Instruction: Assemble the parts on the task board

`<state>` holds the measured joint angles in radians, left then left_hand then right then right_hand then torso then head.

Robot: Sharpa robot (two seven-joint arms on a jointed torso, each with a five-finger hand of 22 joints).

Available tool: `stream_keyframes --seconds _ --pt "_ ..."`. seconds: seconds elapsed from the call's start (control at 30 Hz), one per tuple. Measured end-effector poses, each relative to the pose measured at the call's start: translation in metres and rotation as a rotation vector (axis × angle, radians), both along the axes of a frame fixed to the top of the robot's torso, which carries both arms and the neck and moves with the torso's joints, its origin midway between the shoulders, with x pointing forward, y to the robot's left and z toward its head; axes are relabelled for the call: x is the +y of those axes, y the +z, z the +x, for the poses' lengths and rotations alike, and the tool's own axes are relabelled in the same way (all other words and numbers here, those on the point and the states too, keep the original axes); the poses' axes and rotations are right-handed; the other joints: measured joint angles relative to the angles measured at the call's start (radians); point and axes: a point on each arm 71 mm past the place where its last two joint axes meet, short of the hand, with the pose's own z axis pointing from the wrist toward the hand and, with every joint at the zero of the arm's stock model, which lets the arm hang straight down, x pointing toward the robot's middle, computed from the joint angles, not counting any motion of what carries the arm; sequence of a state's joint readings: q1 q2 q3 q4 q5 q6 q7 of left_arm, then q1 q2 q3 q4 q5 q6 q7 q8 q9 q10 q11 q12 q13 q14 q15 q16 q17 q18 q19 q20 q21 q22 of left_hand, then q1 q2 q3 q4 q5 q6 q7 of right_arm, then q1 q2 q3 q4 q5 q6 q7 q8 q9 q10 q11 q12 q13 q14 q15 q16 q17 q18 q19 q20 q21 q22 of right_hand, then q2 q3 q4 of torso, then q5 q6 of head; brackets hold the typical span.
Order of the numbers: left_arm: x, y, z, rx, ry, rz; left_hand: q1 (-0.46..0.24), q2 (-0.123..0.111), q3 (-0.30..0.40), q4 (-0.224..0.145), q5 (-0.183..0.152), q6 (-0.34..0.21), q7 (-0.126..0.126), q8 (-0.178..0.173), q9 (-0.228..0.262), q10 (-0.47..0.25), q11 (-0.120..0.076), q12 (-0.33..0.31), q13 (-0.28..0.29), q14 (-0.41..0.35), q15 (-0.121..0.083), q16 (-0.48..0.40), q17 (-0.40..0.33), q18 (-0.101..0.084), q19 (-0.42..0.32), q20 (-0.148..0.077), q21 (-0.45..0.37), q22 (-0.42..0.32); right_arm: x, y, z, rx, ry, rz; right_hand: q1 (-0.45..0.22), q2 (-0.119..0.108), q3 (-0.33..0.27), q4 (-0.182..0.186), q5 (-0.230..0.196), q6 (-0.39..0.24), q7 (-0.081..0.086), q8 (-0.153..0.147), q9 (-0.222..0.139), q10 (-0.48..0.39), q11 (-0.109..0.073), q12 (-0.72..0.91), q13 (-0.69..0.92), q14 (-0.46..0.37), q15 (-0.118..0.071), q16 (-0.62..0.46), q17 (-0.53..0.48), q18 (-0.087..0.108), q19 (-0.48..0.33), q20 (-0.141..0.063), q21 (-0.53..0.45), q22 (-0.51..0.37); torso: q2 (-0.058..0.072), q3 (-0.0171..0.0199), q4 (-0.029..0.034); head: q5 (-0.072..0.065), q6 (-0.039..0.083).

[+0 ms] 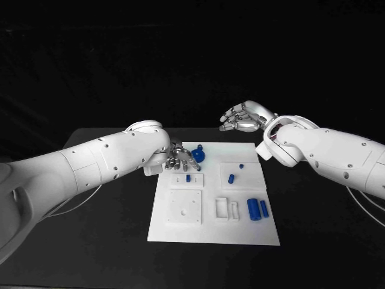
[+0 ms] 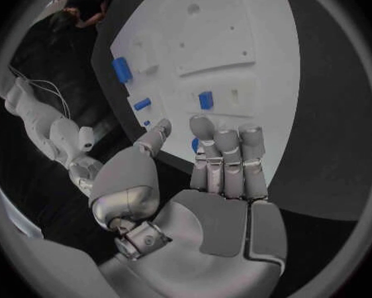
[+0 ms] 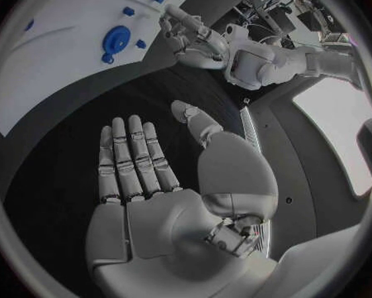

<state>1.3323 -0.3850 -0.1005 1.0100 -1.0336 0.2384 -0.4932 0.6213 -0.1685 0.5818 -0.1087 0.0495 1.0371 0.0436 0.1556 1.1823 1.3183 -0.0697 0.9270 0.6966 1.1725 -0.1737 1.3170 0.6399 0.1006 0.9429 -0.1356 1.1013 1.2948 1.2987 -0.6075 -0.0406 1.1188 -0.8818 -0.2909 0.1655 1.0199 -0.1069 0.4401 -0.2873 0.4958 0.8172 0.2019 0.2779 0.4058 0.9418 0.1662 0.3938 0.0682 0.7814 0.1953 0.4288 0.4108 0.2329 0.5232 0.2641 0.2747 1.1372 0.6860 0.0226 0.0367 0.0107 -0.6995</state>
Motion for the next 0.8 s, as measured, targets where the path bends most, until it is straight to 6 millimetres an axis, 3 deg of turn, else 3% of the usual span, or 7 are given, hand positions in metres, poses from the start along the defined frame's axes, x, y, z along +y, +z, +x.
stream_keyframes --seconds 0.13,0.2,0.27,0.3,0.57,0.8 --pt "0.016 0.012 0.008 -0.024 0.041 -0.023 0.037 0.039 -0.007 -0.027 0.004 -0.022 0.019 -0.016 -0.039 -0.045 0.017 -0.049 -0.024 -0.035 0.021 -0.051 -0.027 0.000 -0.036 0.008 -0.034 -0.014 -0.004 0.000 0.001 0.003 -0.012 0.002 0.000 0.000 0.000 0.000 0.000 0.000 0.000 0.000 0.000 0.000 0.000 0.000 0.000 -0.005 -0.002 0.000 0.000 0.000 0.000 0.000 0.000 0.001 0.000 -0.0009 -0.0012 0.004 0.016" --pt "0.026 0.017 0.013 -0.040 0.072 -0.035 0.054 0.060 -0.008 -0.043 0.026 -0.025 0.021 -0.016 -0.053 -0.065 0.025 -0.076 -0.037 -0.054 0.028 -0.077 -0.042 -0.016 -0.053 0.016 -0.055 -0.023 -0.008 -0.001 0.003 0.005 -0.021 0.004 0.000 0.000 0.000 0.000 0.000 0.000 0.000 0.000 0.000 0.000 0.000 0.000 0.000 -0.005 -0.002 0.000 -0.001 0.000 0.000 0.000 0.000 0.001 0.001 -0.0010 -0.0019 0.005 0.023" --pt "0.035 0.020 0.017 -0.053 0.097 -0.045 0.064 0.070 -0.011 -0.053 0.037 -0.030 0.026 -0.016 -0.065 -0.081 0.031 -0.103 -0.052 -0.069 0.036 -0.104 -0.056 -0.017 -0.068 0.019 -0.077 -0.033 -0.012 -0.001 0.003 0.006 -0.030 0.005 0.000 0.000 0.000 0.000 0.000 0.000 0.000 0.000 0.000 0.000 0.000 0.000 0.000 -0.005 -0.002 0.000 -0.001 0.000 0.000 0.000 0.000 0.001 0.001 -0.0011 -0.0021 0.007 0.032" --pt "0.040 0.021 0.020 -0.063 0.115 -0.051 0.070 0.075 -0.015 -0.057 0.039 -0.031 0.028 -0.016 -0.071 -0.082 0.032 -0.115 -0.058 -0.073 0.038 -0.114 -0.063 -0.031 -0.071 0.021 -0.085 -0.038 -0.014 -0.001 0.004 0.007 -0.036 0.006 0.000 0.000 0.000 0.000 0.000 0.000 0.000 0.000 0.000 0.000 0.000 0.000 0.000 -0.005 -0.002 0.000 -0.001 0.000 0.000 0.000 0.000 0.001 0.001 -0.0011 -0.0023 0.008 0.035" --pt "0.063 0.025 0.032 -0.112 0.190 -0.080 0.076 0.082 -0.021 -0.063 0.039 -0.032 0.028 -0.004 -0.091 -0.082 0.032 -0.139 -0.073 -0.069 0.041 -0.133 -0.076 -0.031 -0.071 0.021 -0.101 -0.048 -0.023 -0.002 0.008 0.010 -0.063 0.009 0.000 0.000 0.000 0.000 0.000 0.000 0.000 0.000 0.000 0.000 0.000 -0.004 0.000 -0.004 -0.002 0.000 -0.001 0.000 0.000 0.000 0.000 0.001 0.003 -0.0018 -0.0039 0.023 0.060" --pt "0.072 0.031 0.042 -0.149 0.220 -0.082 0.080 0.078 -0.025 -0.059 0.039 -0.036 0.031 0.001 -0.101 -0.082 0.032 -0.146 -0.074 -0.066 0.045 -0.138 -0.078 -0.031 -0.071 0.021 -0.107 -0.049 -0.027 -0.002 0.009 0.014 -0.070 0.015 0.000 0.000 0.000 0.000 0.000 0.000 0.000 0.000 0.000 0.000 0.000 -0.004 0.000 -0.004 -0.002 0.000 -0.001 0.000 0.000 0.000 0.000 0.001 0.007 -0.0049 -0.0054 0.042 0.074"
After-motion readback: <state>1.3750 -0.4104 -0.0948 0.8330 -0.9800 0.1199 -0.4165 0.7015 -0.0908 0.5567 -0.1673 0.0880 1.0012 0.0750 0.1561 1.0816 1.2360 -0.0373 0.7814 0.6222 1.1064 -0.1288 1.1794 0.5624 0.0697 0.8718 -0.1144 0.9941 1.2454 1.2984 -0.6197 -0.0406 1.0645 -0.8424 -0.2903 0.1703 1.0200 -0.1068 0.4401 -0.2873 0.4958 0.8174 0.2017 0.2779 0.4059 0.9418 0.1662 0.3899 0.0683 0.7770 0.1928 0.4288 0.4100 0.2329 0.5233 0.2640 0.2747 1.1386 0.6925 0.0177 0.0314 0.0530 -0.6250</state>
